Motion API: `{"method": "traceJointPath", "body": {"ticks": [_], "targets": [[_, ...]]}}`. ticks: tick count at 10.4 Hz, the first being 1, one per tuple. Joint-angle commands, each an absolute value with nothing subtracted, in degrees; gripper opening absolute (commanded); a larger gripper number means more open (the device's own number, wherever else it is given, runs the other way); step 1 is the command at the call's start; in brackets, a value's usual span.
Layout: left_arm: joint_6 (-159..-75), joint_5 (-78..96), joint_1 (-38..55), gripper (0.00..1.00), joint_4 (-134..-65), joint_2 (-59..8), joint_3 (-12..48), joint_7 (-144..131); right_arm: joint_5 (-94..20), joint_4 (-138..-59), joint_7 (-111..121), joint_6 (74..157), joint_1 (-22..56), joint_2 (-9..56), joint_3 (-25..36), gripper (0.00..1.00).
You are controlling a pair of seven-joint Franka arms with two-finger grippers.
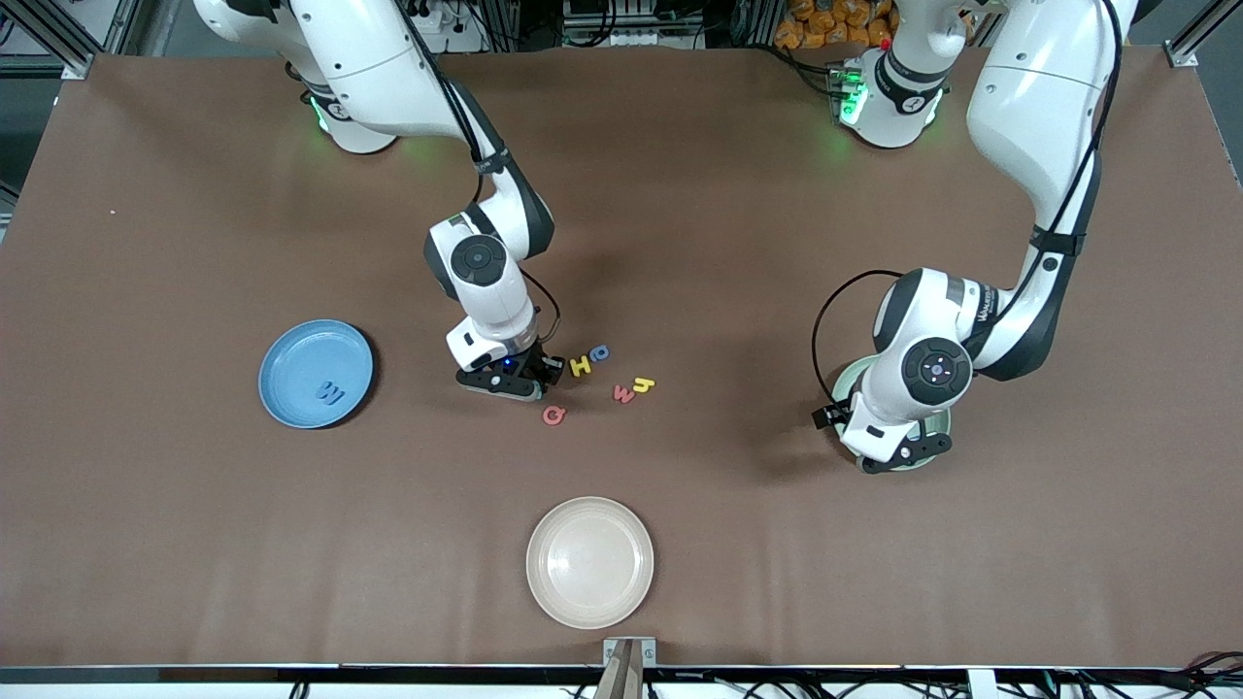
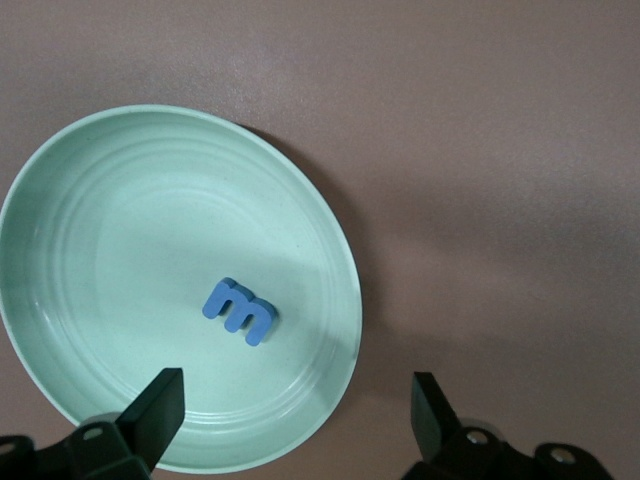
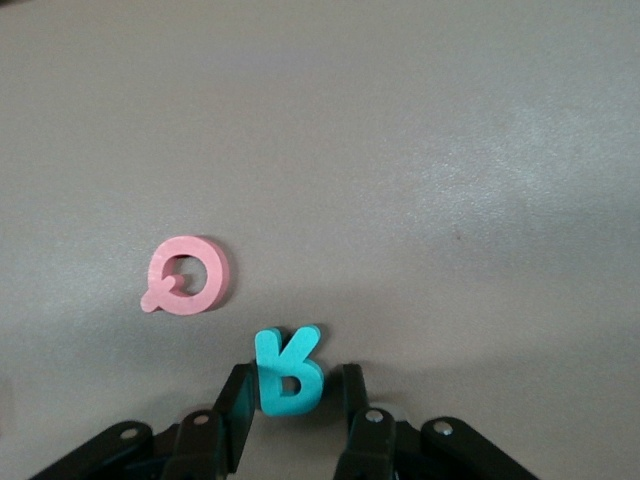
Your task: Sort uppercase to blue plate, lowercase to green plate
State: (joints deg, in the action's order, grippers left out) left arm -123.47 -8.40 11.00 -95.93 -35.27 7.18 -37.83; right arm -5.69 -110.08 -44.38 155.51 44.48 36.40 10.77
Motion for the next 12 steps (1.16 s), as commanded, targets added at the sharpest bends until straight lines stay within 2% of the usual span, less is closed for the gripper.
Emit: {"method": "traceJointPath", "body": {"ticks": [1, 6, 12], "targets": [[-123.84, -9.23, 11.43, 1.0, -95.71, -35.42, 7.03, -38.32, -4.83, -108.9, -45.97, 155.39, 45.35, 37.53, 11.69, 0.4], [-125.51, -9.23, 12.74, 1.0, -95.71, -35.51, 7.03, -40.52, -4.4, -107.75, -46.05, 155.48, 45.35, 38.67, 11.69, 0.38], [-125.51, -9.23, 16.77, 1.0, -95.71, -35.51, 7.03, -47.53, -2.73, -107.84, -46.05, 155.48, 45.53, 38.76, 12.3, 0.27]]}}
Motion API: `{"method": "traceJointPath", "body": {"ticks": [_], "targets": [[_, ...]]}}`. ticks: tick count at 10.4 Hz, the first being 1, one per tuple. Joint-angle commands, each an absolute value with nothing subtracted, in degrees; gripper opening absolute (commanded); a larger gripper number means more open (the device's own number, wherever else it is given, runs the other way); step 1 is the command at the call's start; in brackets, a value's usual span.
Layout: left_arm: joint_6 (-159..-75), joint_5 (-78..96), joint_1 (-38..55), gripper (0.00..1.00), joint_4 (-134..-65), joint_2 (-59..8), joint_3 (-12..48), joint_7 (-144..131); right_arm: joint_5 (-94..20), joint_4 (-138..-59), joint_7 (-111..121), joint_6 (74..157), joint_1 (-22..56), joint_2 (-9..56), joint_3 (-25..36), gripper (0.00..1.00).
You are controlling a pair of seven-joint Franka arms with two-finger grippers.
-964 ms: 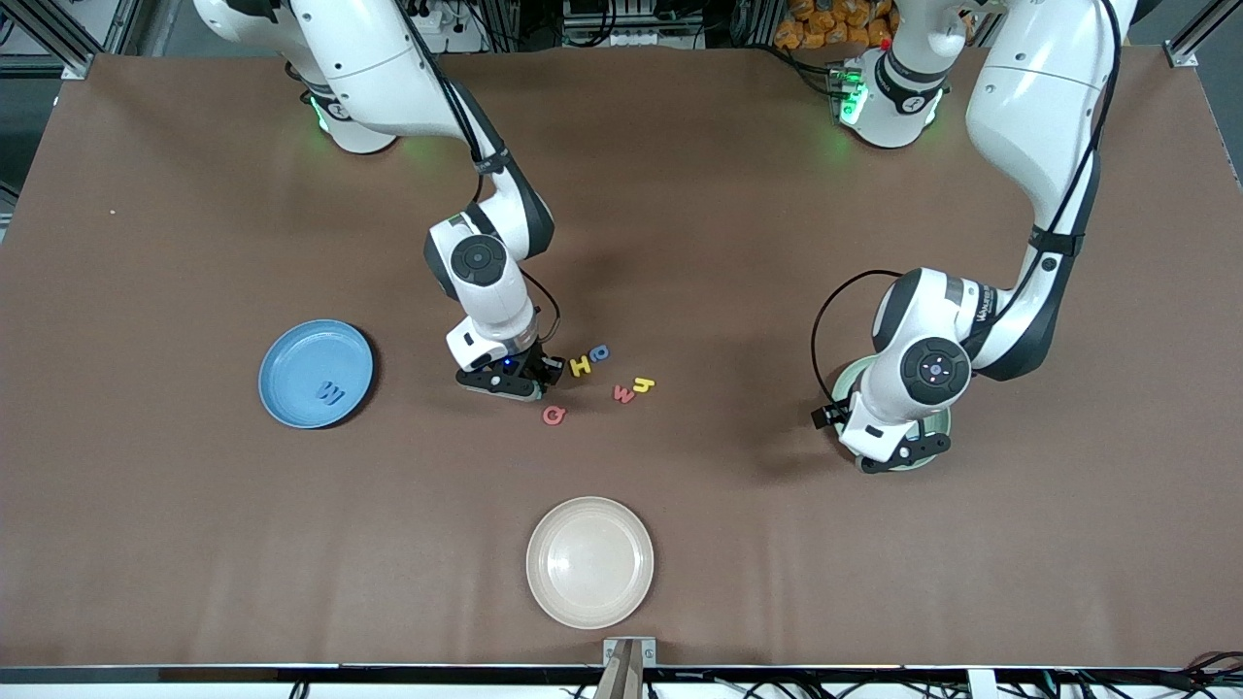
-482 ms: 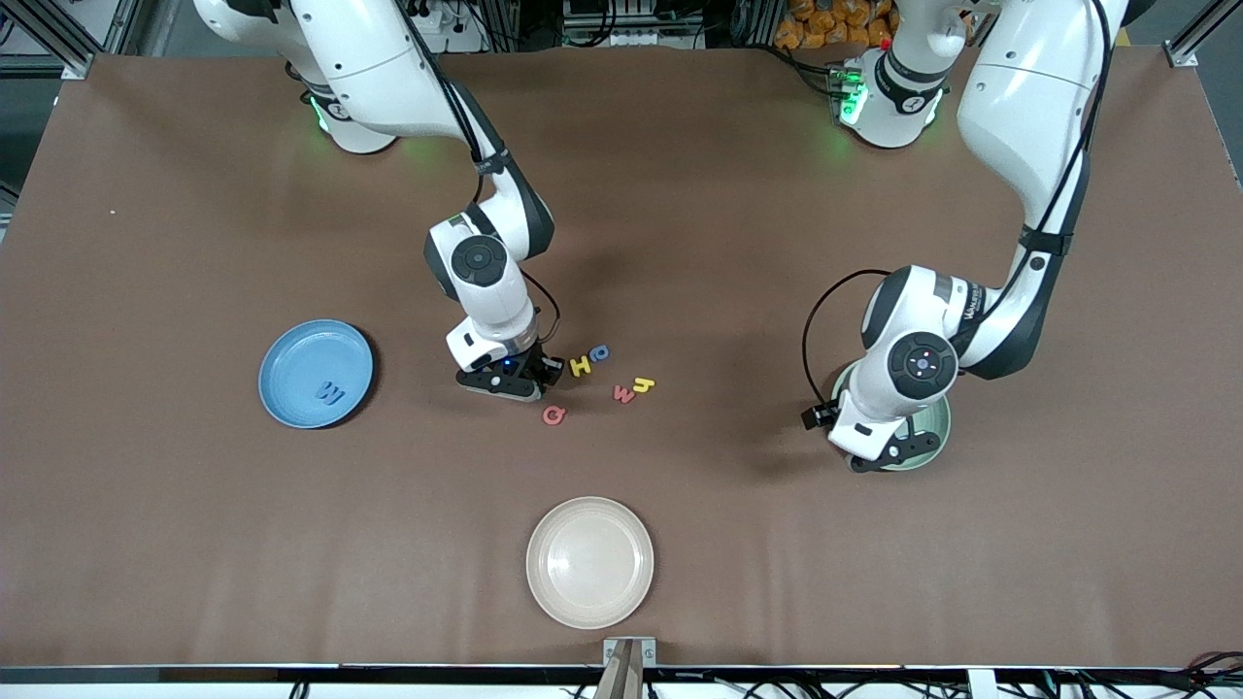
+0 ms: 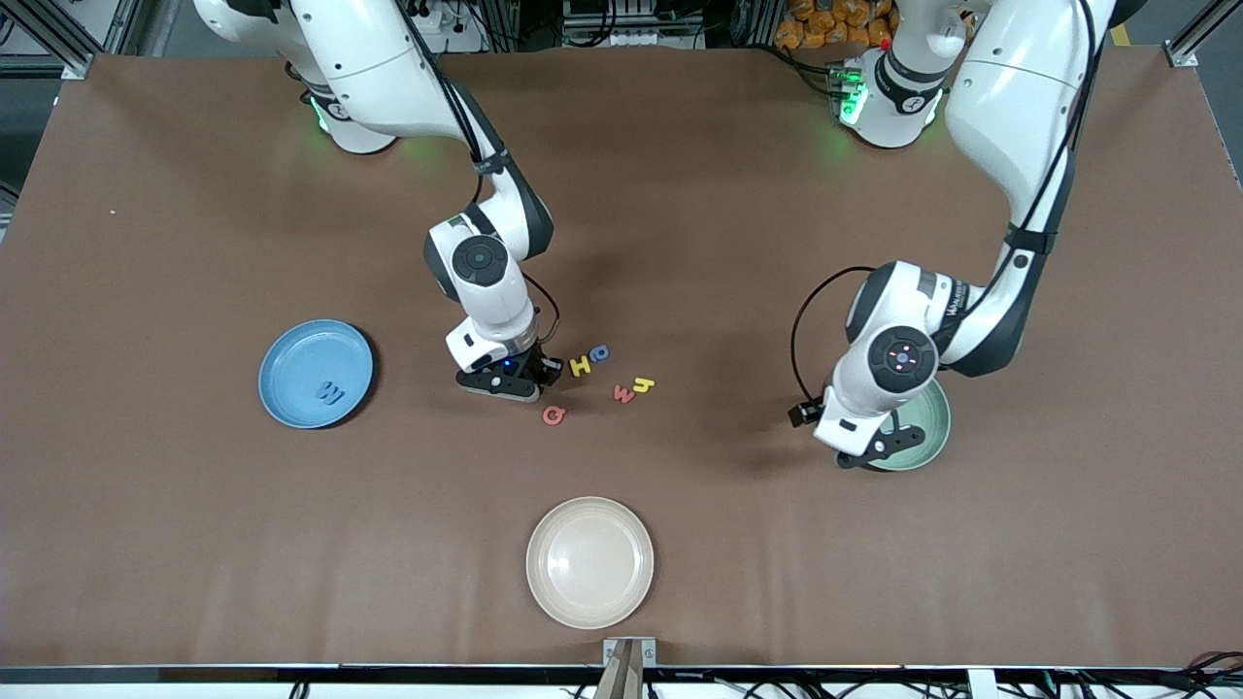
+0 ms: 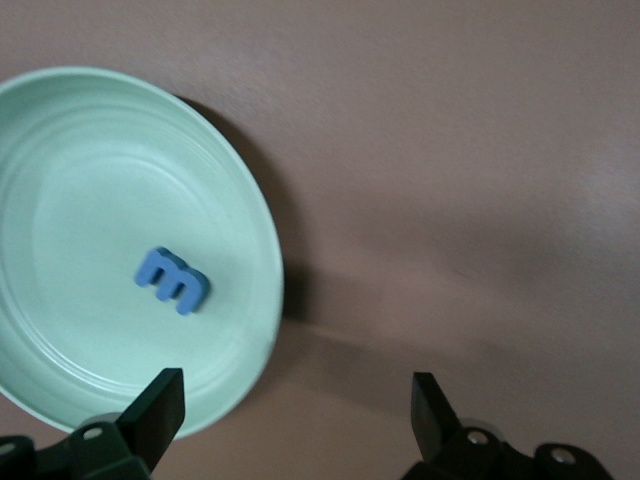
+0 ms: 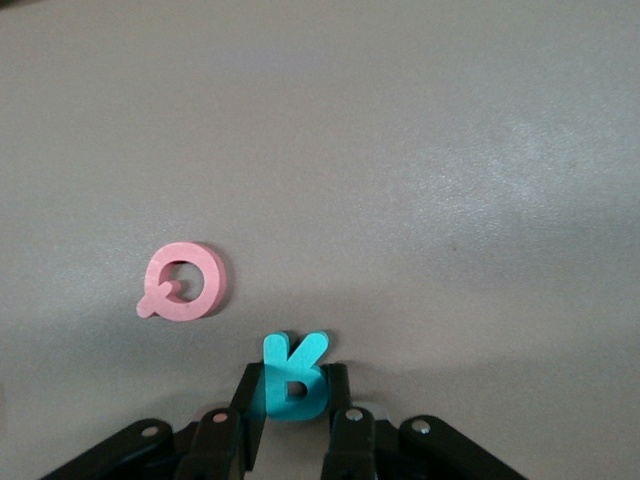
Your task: Sort uppercase to blue plate, lowercase to green plate
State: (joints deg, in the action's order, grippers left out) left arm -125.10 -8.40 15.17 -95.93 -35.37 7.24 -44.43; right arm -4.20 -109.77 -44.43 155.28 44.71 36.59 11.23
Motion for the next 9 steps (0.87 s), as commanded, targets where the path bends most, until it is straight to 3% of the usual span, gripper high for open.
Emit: {"method": "traceJointPath", "body": {"ticks": [1, 5, 9], "targets": [[-125.51, -9.23, 17.92, 1.0, -95.71, -35.42, 7.03, -49.2, -2.64, -107.84, -46.05, 155.48, 45.53, 38.76, 12.39, 0.26], [-125.51, -8.53, 22.14, 1.0, -95.28, -35.51, 7.12, -61.05, -1.23, -106.8, -45.09, 154.43, 45.0, 38.67, 12.39, 0.19], [-125.51, -5.28, 26.7, 1.0, -93.25, -37.26, 7.12, -72.93, 0.09, -100.73, -41.24, 141.96, 43.69, 38.06, 12.39, 0.17]]}}
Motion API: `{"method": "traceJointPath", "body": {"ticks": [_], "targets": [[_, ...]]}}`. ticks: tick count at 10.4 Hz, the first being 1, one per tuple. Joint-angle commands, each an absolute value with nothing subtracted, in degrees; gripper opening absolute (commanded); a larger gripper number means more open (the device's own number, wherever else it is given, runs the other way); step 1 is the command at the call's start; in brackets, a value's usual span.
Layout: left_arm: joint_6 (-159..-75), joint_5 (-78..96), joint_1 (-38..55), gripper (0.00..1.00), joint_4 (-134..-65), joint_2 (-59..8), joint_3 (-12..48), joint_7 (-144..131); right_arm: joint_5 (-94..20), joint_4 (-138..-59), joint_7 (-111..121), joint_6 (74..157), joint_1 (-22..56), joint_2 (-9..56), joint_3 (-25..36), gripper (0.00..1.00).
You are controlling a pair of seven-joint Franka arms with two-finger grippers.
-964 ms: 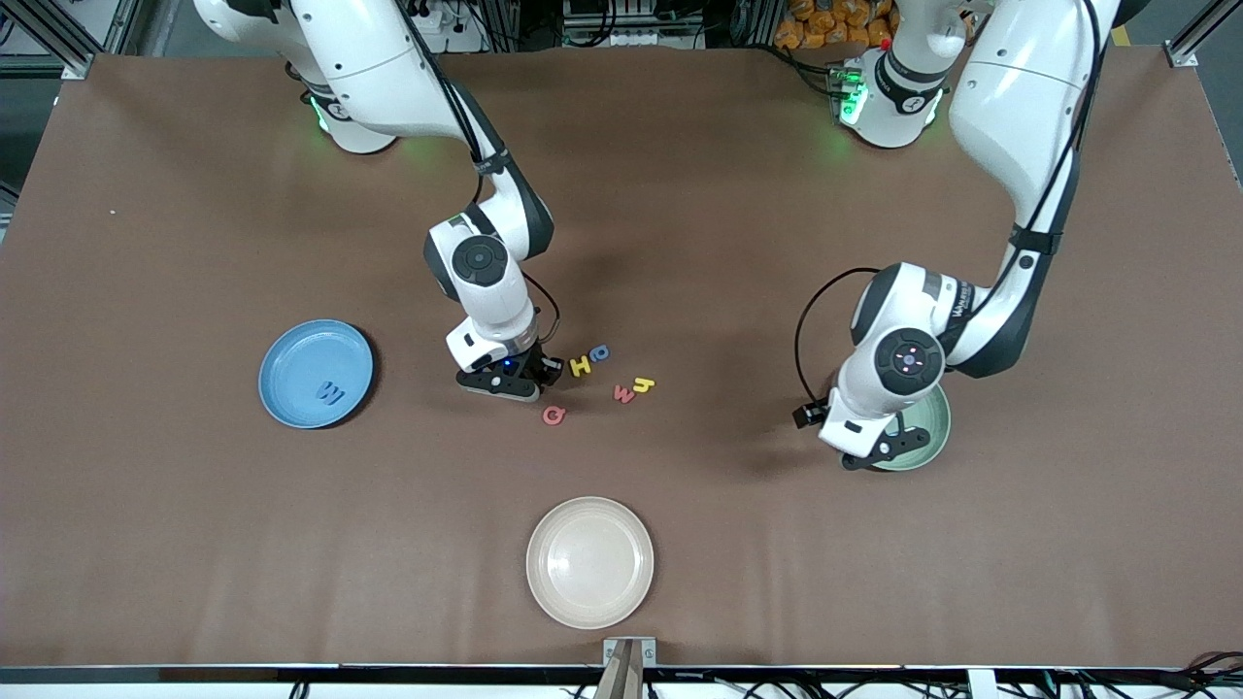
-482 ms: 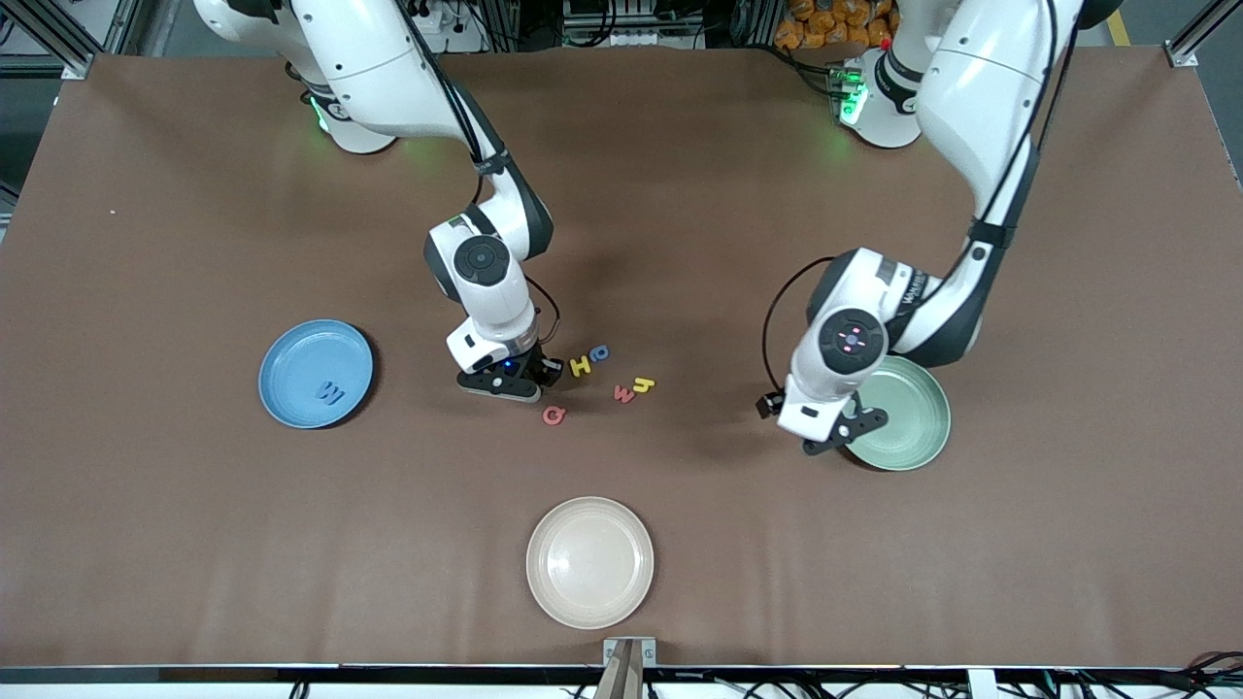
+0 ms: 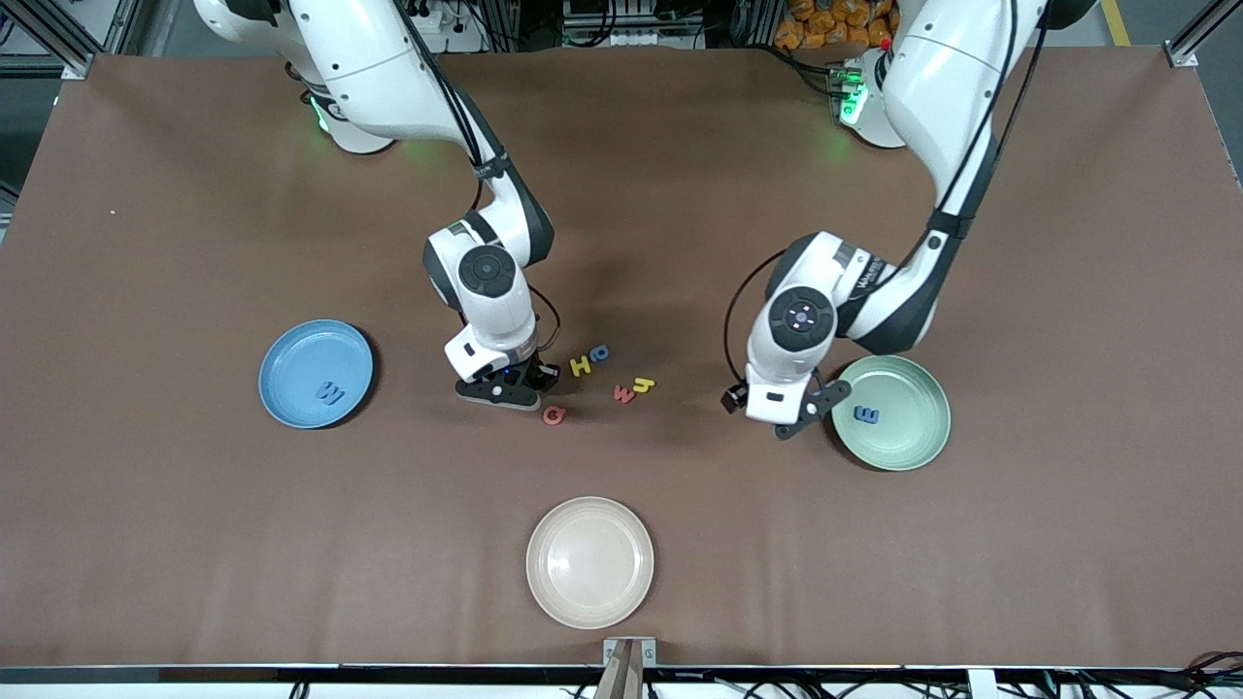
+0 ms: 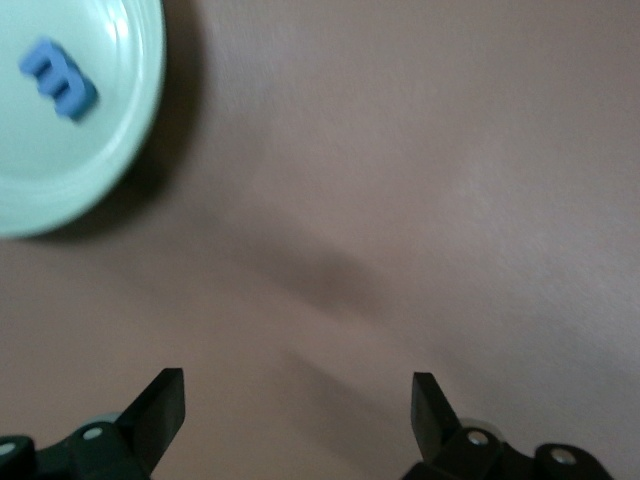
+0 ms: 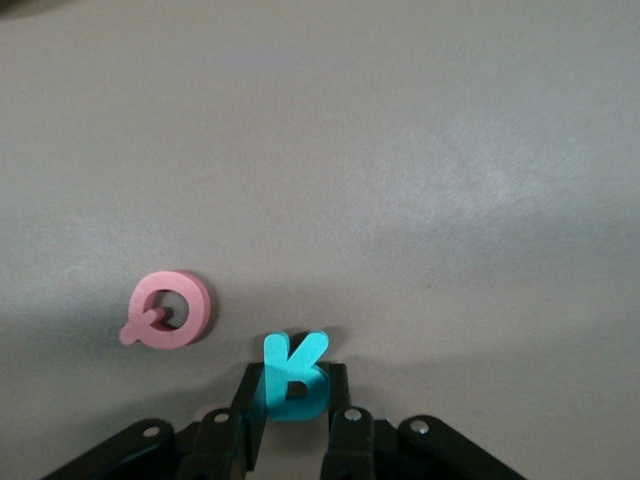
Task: Sort uppercase to blue plate, lowercase to green plate
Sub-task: 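Drop the R on the blue plate while the left gripper reaches letters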
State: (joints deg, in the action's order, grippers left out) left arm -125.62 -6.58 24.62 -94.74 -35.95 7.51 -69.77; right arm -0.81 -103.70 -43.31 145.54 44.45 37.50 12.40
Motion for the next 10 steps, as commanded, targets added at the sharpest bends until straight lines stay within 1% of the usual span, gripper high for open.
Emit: {"method": "traceJointPath", "body": {"ticks": [1, 4, 7, 10], "targets": [[-125.51, -4.66, 27.76, 1.0, -92.99, -37.7, 7.12, -76.34, 0.0, -100.72, -38.44, 140.99, 42.72, 37.71, 12.39, 0.17], [-125.51, -2.47, 30.66, 1.0, -89.13, -39.81, 7.12, -88.99, 0.0, -101.86, -32.02, 135.28, 40.7, 34.47, 12.83, 0.17], [-126.73, -2.11, 32.43, 1.0, -86.84, -40.34, 7.12, -99.9, 0.0, -108.52, -21.75, 135.0, 37.01, 28.15, 14.23, 0.17], [-131.82, -0.7, 33.39, 1.0, -86.14, -41.3, 7.12, -112.72, -0.09, -116.52, -8.49, 135.96, 34.46, 21.64, 19.14, 0.17]]}}
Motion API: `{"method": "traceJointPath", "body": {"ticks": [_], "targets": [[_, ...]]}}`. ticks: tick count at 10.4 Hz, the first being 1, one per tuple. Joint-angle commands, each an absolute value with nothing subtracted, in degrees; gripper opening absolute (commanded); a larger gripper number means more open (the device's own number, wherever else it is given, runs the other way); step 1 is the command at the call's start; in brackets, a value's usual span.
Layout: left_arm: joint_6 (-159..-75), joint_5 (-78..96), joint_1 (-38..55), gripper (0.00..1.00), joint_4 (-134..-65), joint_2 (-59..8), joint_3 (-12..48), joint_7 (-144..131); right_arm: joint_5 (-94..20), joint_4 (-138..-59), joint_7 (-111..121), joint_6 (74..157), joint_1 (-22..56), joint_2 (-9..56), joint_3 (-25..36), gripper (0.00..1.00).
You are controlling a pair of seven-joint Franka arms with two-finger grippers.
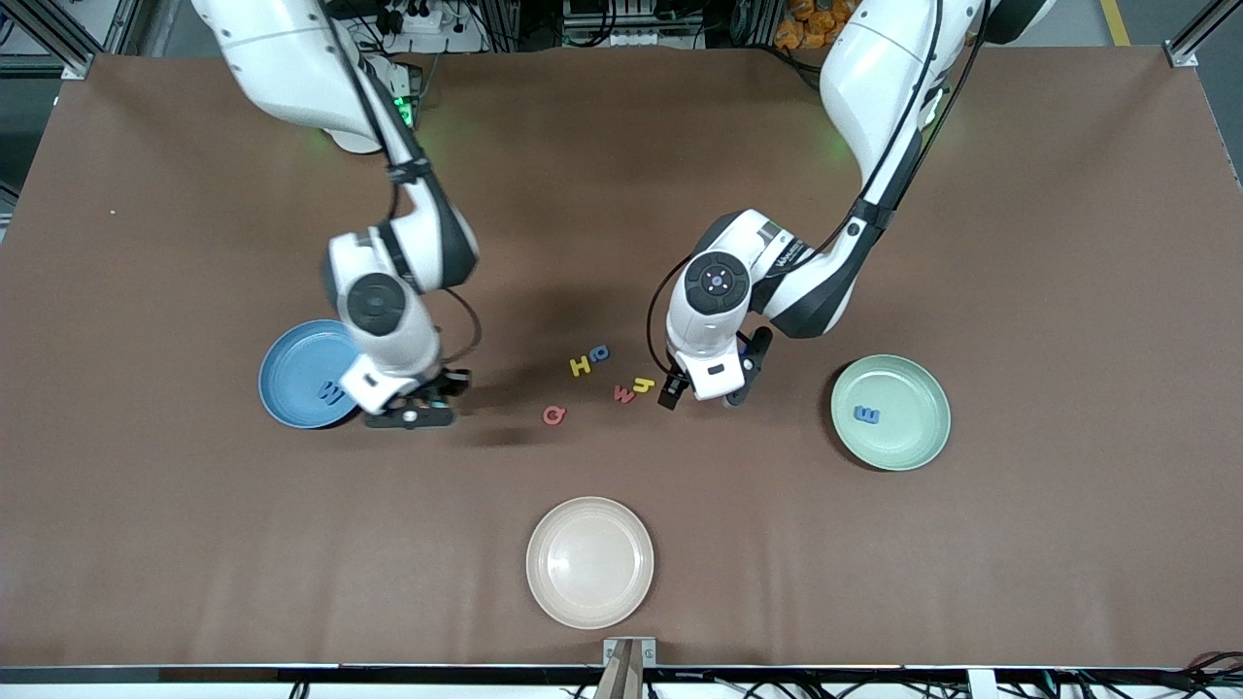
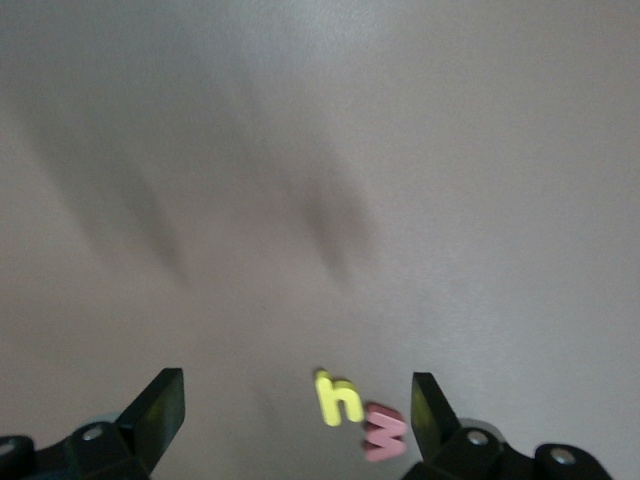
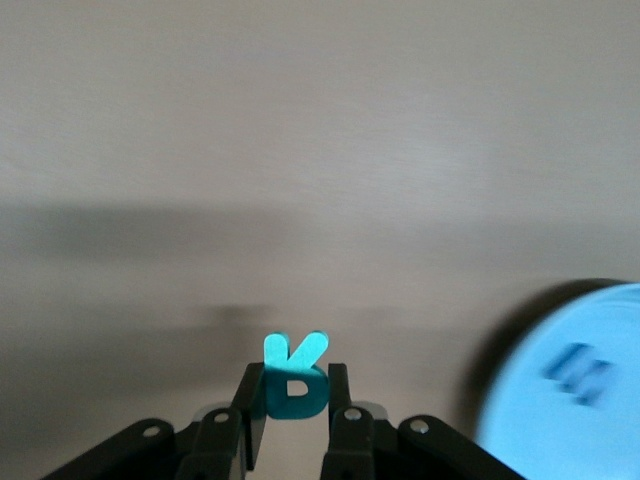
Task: Sort uppercase to blue plate, lowercase to green plate
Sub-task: 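Drop the R on the blue plate while the left gripper reaches letters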
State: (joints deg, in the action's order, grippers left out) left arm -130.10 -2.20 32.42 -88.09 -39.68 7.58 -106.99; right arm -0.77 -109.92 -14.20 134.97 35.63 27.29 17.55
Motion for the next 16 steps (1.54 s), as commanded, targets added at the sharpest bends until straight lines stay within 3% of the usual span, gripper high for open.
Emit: {"method": "traceJointPath", "body": {"ticks": [1, 7, 13, 16], "targets": [[-132.53, -0.7, 33.92, 1.0, -85.52, -41.92, 7.12, -118.16, -0.17, -119.41, -4.61, 137.71, 33.5, 19.97, 20.47, 0.17], [-132.71, -0.7, 35.94, 1.0, -79.9, -44.38, 7.03, -147.28, -1.05, -128.49, 11.76, 146.59, 30.51, 17.93, 27.16, 0.17], [-135.52, -0.7, 41.21, 1.0, -79.19, -48.33, 6.77, -155.12, -1.14, -128.94, 13.01, 147.3, 29.53, 18.11, 27.16, 0.45], [-138.16, -0.79, 42.97, 1.0, -79.19, -49.74, 6.42, -156.18, -1.23, -128.85, 12.83, 147.3, 29.53, 18.02, 27.16, 0.45]]}}
